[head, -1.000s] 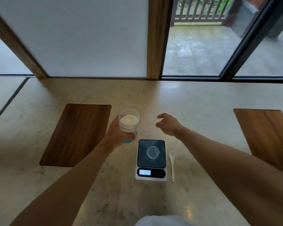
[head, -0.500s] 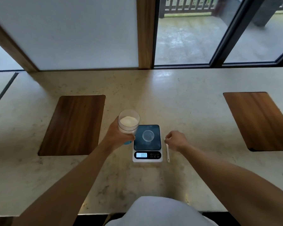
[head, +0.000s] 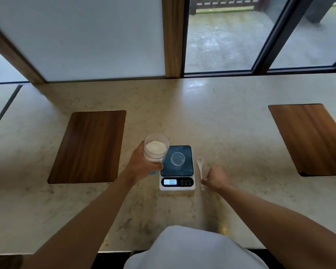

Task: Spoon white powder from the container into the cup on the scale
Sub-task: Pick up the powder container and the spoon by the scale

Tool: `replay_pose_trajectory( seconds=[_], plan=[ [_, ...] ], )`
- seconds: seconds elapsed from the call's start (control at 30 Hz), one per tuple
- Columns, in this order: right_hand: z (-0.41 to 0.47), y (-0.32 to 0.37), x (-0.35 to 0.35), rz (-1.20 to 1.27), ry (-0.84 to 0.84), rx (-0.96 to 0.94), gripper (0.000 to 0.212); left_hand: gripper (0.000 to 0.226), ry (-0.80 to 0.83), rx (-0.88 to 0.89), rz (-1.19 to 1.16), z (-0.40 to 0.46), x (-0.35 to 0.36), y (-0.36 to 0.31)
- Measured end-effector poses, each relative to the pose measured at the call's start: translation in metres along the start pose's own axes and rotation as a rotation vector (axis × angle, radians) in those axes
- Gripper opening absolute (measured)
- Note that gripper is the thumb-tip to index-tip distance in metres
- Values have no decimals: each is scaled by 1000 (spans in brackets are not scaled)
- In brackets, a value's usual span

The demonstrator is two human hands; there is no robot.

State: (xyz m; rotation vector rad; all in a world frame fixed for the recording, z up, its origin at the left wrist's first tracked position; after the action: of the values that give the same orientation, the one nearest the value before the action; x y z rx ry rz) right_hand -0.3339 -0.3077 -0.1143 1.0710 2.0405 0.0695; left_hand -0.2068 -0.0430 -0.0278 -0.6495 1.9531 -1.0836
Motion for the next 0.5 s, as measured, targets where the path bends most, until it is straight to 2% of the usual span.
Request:
replay_pose_trajectory(
  seconds=[0.5],
  plan=[
    [1,5,5,-2,-51,69,15,91,24,-13,25,-3,8,7]
  ],
)
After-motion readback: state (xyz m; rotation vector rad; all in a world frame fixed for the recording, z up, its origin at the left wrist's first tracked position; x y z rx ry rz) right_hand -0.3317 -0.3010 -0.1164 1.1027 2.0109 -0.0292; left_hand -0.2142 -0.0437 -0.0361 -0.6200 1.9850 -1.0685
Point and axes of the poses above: each hand's wrist, its own z-axis towards the middle knuckle, its own x-axis out of the palm, y = z × x, the point moved 10 cm from there along z, towards the middle knuckle, and after that the axes turned 8 degrees about y, right-handed, at the moved point
